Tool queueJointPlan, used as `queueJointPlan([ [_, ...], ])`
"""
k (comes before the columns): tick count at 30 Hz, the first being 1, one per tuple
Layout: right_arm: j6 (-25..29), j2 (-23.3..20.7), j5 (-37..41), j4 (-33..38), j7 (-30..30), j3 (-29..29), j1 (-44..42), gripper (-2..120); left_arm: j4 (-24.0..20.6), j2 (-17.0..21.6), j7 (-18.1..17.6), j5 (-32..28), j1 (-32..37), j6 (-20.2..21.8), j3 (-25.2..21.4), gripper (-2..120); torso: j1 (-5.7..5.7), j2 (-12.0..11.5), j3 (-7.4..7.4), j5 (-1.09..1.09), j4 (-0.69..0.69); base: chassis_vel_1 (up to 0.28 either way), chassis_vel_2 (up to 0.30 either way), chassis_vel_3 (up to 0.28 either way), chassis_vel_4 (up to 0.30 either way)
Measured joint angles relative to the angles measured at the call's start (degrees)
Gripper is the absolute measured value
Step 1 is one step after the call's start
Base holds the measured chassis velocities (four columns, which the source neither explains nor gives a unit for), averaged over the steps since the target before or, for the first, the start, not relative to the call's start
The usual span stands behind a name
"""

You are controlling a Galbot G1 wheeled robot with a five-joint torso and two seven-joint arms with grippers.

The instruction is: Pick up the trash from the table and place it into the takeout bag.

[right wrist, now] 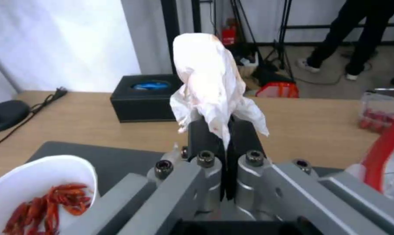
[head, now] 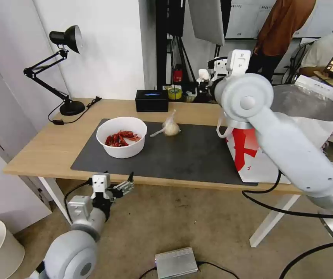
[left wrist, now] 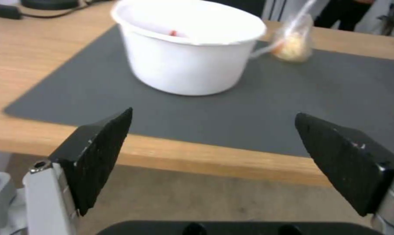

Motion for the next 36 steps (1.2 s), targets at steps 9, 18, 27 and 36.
queueJointPlan([
  [9,-0.04,-8.96,2.82,3.49,0.70,4.73,-3.18,0,-0.07,0.24,0.46,0.21,0.22,-0.18,-0.05,100,0.00,0.00,0.00,0.03,-0.09,0.000,0.000,0.000,0.000],
  [18,-0.04,-16.51,5.95,7.21,0.54,10.56,-7.99,0,0.02,0.76,0.54,0.20,-0.60,-0.20,1.11,100,0.00,0.00,0.00,0.02,-0.08,0.000,0.000,0.000,0.000],
  [27,-0.04,-21.14,7.41,9.00,0.08,17.42,-15.82,0,-0.17,1.22,0.56,0.15,-1.41,-0.20,2.50,100,0.00,0.00,0.00,0.01,-0.07,0.000,0.000,0.000,0.000],
  [36,0.44,-21.80,7.67,8.44,-0.21,19.71,-19.63,0,0.91,1.55,0.56,-0.13,-3.25,-0.20,4.11,100,0.00,-0.01,0.00,0.01,-0.07,0.000,0.000,0.000,0.000],
])
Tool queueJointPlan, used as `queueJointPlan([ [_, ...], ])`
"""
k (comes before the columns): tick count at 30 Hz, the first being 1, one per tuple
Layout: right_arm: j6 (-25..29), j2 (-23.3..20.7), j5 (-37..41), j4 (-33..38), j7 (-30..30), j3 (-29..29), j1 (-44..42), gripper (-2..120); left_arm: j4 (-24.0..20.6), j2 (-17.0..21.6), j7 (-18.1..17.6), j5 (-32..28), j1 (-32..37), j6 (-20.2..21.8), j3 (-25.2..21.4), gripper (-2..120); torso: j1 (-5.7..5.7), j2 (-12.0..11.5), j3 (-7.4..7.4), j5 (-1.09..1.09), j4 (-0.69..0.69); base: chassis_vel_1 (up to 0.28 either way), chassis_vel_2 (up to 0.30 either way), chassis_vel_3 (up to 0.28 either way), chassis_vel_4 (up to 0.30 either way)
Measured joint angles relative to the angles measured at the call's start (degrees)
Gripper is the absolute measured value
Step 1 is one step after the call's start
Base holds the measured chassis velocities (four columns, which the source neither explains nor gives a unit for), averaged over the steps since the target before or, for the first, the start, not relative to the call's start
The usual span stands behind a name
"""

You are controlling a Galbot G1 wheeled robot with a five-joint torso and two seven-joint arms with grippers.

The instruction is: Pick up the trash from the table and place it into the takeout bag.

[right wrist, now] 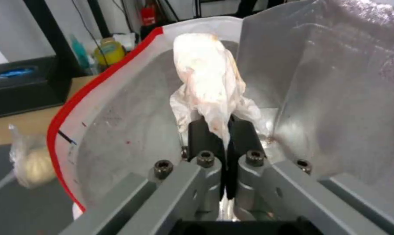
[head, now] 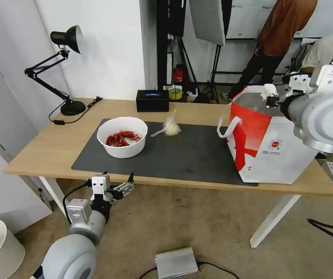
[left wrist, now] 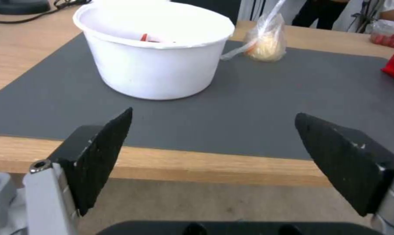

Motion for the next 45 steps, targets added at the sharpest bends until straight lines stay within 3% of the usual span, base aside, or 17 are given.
queueJointPlan([
  [26,0.74,0.77,0.09,-1.81,-0.80,-0.43,0.84,93,1.16,0.59,-0.06,-1.36,-2.11,0.17,0.89,100,0.01,0.00,0.00,0.00,0.00,0.000,0.000,0.000,0.000],
  [31,0.72,0.07,0.05,-1.06,-0.80,-0.11,0.43,100,0.62,0.69,-0.13,-1.37,-1.72,0.20,0.74,100,0.01,0.00,0.00,0.00,0.00,0.000,0.000,0.000,0.000],
  [41,1.62,-0.98,-0.91,1.61,-1.55,1.27,-1.12,100,-0.40,0.56,-0.16,-0.94,-0.33,0.23,0.17,100,0.00,0.00,0.00,0.00,0.00,0.000,0.000,0.000,0.000],
  [45,6.62,-1.58,-8.08,4.26,-8.88,2.19,-3.28,100,-0.82,0.57,-0.18,-0.80,0.14,0.23,-0.16,100,0.00,0.00,0.00,-0.01,0.00,0.000,0.000,0.000,0.000],
])
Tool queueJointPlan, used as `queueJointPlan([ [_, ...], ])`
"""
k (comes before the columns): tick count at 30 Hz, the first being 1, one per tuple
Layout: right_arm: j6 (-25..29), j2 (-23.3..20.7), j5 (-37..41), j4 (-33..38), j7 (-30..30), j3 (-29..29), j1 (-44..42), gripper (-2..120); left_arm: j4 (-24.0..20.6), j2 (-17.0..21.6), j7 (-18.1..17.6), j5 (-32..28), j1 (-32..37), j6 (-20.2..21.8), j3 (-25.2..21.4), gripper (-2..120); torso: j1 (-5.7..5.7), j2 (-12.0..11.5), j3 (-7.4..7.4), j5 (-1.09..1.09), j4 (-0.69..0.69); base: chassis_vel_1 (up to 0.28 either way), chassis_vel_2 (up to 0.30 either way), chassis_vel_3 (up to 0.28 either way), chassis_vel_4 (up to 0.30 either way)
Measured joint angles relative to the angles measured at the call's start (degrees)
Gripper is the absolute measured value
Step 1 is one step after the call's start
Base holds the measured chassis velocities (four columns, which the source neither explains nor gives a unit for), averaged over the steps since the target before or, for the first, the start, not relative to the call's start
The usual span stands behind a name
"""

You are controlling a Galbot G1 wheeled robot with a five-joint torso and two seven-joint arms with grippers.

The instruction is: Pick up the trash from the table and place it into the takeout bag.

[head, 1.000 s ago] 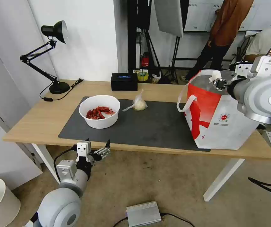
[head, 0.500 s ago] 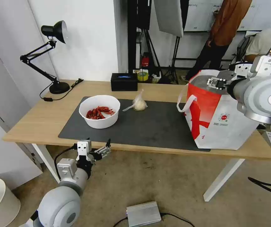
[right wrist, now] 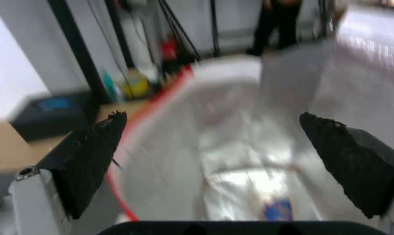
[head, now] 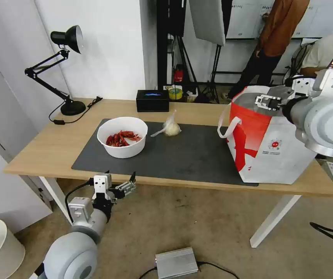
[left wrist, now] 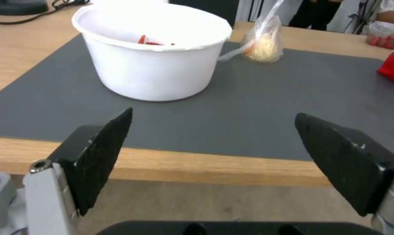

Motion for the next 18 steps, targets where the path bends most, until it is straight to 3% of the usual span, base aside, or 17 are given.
queueJointPlan([
  [1,0.00,0.00,0.00,0.00,0.00,0.00,0.00,100,0.00,0.00,0.00,0.00,0.00,0.00,0.00,100,0.00,0.00,0.00,0.00,0.00,0.000,0.000,0.000,0.000],
  [5,9.31,-0.51,-7.39,3.26,-11.37,1.23,-4.00,100,-0.22,-0.07,-0.03,0.07,0.13,0.00,-0.03,100,0.00,0.00,0.00,0.00,0.01,0.000,0.000,0.000,0.000],
  [11,14.93,-1.75,-11.02,7.05,-19.89,2.97,-10.00,100,-0.23,-0.11,-0.05,0.12,0.15,0.00,-0.09,100,0.00,0.00,0.00,-0.01,0.01,0.000,0.000,0.000,0.000],
  [18,20.94,-2.87,-25.90,10.27,-29.93,3.69,-22.16,100,-0.04,-0.43,-0.06,0.20,-0.23,-0.06,-0.48,100,0.00,0.01,0.00,0.01,0.00,0.000,0.000,0.000,0.000],
])
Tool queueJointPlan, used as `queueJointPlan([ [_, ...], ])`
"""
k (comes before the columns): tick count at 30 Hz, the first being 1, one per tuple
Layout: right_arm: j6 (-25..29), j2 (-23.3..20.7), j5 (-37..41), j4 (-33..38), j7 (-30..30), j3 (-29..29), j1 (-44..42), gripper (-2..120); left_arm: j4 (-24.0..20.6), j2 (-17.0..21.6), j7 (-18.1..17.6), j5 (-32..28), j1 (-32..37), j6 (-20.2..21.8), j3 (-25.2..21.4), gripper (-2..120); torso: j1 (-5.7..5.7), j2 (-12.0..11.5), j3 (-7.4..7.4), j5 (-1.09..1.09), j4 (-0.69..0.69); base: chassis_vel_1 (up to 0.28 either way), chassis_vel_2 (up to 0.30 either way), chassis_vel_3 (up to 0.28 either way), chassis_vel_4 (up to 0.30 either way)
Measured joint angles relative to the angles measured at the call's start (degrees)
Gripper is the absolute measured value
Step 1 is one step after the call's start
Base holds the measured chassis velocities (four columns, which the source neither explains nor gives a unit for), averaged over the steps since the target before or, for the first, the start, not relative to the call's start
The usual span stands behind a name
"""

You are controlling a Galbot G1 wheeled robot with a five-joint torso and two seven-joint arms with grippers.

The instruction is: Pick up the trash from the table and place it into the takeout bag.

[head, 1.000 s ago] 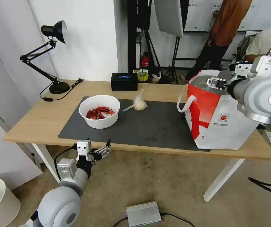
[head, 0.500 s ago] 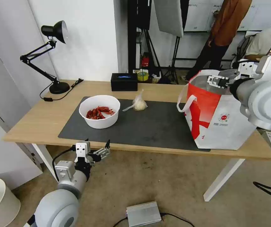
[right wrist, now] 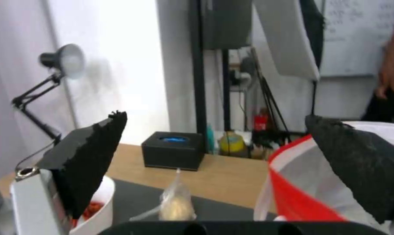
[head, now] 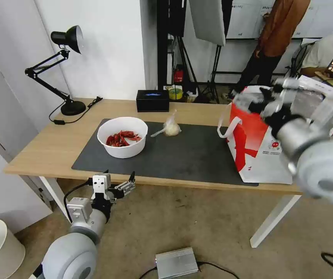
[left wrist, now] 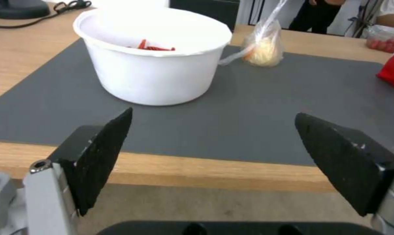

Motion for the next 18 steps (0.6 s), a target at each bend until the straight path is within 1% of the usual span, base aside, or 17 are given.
queueJointPlan([
  [2,1.75,0.46,-3.08,0.14,-1.73,-0.32,-2.20,100,0.14,-0.10,0.00,0.00,0.00,-0.09,-0.32,100,0.00,0.00,0.00,-0.02,0.02,0.000,0.000,0.000,0.000],
  [3,1.75,0.46,-3.08,0.14,-1.73,-0.32,-2.20,100,0.14,-0.10,0.00,0.00,0.00,-0.09,-0.32,100,0.00,0.00,0.00,-0.02,0.02,0.000,0.000,0.000,0.000],
  [6,4.36,1.75,-8.52,0.04,-4.20,-0.35,-6.90,100,0.30,-0.34,-0.01,0.01,0.02,-0.14,-0.50,100,0.00,0.00,0.00,-0.01,0.01,0.000,0.000,0.000,0.000],
  [7,4.36,1.75,-8.52,0.04,-4.20,-0.35,-6.90,100,0.30,-0.34,-0.01,0.01,0.02,-0.14,-0.50,100,0.00,0.00,0.00,-0.01,0.01,0.000,0.000,0.000,0.000],
  [10,7.13,4.26,-16.23,-0.14,-6.11,-0.19,-14.65,100,0.36,-0.51,-0.04,0.08,0.30,-0.19,-0.87,100,0.00,0.00,0.01,0.00,0.01,0.000,0.000,0.000,0.000],
  [11,7.13,4.26,-16.23,-0.14,-6.11,-0.19,-14.65,100,0.36,-0.51,-0.04,0.08,0.30,-0.19,-0.87,100,0.00,0.00,0.01,0.00,0.01,0.000,0.000,0.000,0.000],
  [13,7.71,5.76,-19.66,0.00,-6.26,-0.16,-18.96,100,0.36,-0.51,-0.04,0.08,0.36,-0.20,-1.15,100,0.00,0.00,0.00,0.00,0.01,0.000,0.000,0.000,0.000],
  [16,7.82,6.38,-20.77,0.28,-6.19,-0.14,-21.04,100,0.35,-0.49,-0.04,0.07,0.37,-0.21,-1.28,100,0.00,0.00,0.00,0.00,0.01,0.000,0.000,0.000,0.000],
  [18,7.95,7.37,-23.48,1.06,-5.38,0.23,-25.31,100,0.35,-0.39,-0.05,0.01,0.49,-0.23,-1.50,100,0.00,0.00,0.00,-0.01,0.01,0.000,0.000,0.000,0.000],
])
